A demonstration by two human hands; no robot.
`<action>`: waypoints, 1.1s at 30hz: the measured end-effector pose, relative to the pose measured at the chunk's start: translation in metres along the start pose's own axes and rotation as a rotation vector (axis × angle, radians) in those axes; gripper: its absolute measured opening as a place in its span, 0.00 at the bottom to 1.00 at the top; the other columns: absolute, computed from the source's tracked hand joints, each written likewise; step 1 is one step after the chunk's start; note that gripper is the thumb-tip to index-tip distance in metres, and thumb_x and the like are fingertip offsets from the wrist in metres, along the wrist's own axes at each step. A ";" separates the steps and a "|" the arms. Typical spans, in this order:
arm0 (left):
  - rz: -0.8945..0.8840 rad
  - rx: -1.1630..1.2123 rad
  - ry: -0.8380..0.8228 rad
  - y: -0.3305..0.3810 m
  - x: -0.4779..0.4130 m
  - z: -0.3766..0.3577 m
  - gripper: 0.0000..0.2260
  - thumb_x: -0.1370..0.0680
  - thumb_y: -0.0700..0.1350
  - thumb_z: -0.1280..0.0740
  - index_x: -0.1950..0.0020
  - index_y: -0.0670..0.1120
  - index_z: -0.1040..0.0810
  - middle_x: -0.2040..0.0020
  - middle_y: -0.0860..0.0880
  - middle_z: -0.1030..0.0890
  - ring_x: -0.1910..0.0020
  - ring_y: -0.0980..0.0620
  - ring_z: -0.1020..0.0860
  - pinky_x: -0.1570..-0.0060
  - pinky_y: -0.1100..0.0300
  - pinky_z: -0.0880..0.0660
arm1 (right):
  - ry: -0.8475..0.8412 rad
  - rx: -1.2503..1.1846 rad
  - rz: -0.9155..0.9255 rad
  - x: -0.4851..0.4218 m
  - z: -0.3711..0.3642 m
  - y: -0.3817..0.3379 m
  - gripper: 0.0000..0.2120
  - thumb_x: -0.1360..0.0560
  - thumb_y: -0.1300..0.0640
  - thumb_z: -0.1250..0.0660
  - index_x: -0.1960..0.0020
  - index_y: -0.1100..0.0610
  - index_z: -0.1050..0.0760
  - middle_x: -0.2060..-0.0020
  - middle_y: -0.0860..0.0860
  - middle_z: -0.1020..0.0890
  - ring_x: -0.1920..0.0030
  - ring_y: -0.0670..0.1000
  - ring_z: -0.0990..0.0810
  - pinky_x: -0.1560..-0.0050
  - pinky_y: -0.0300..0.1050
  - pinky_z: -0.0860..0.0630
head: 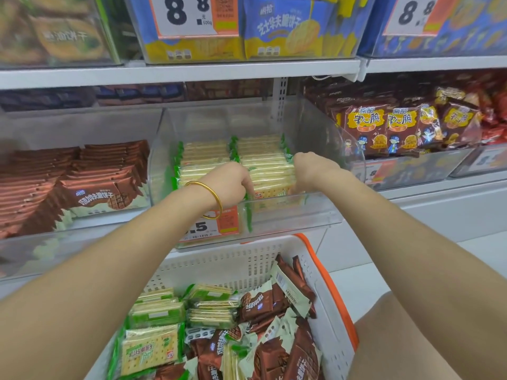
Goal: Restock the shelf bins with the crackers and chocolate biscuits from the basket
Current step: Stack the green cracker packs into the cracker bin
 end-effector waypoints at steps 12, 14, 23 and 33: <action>-0.209 0.529 0.321 -0.015 0.130 0.009 0.12 0.25 0.35 0.38 0.53 0.49 0.18 0.55 0.57 0.20 0.53 0.61 0.23 0.53 0.72 0.29 | 0.349 -0.465 0.289 0.099 0.027 -0.053 0.13 0.30 0.53 0.27 0.58 0.52 0.32 0.60 0.48 0.25 0.61 0.49 0.27 0.59 0.46 0.30; -0.110 0.534 0.153 -0.038 0.148 -0.021 0.14 0.24 0.34 0.37 0.54 0.53 0.19 0.56 0.58 0.20 0.54 0.62 0.23 0.54 0.72 0.29 | 0.218 -0.563 0.406 0.120 -0.008 -0.079 0.13 0.30 0.55 0.27 0.62 0.49 0.32 0.63 0.47 0.24 0.63 0.46 0.26 0.60 0.42 0.30; 0.179 -0.161 -0.600 -0.134 0.173 -0.153 0.11 0.21 0.42 0.40 0.41 0.44 0.24 0.43 0.45 0.23 0.45 0.47 0.25 0.49 0.58 0.30 | -0.543 -0.331 0.524 0.136 -0.243 -0.144 0.14 0.25 0.51 0.31 0.43 0.57 0.25 0.52 0.51 0.23 0.55 0.48 0.27 0.56 0.41 0.31; 0.181 -0.138 -0.781 -0.147 0.175 -0.172 0.10 0.23 0.45 0.35 0.41 0.48 0.26 0.46 0.46 0.25 0.48 0.48 0.27 0.50 0.58 0.29 | -0.493 -0.491 0.499 0.154 -0.299 -0.167 0.12 0.27 0.56 0.29 0.45 0.56 0.22 0.55 0.47 0.29 0.52 0.49 0.28 0.49 0.43 0.28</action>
Point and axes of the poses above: each hand's wrist, its own x-axis away from the middle knuckle, its own z-axis out of the back of the hand, y = z × x, the point moved 5 cm from there along -x, towards the middle knuckle
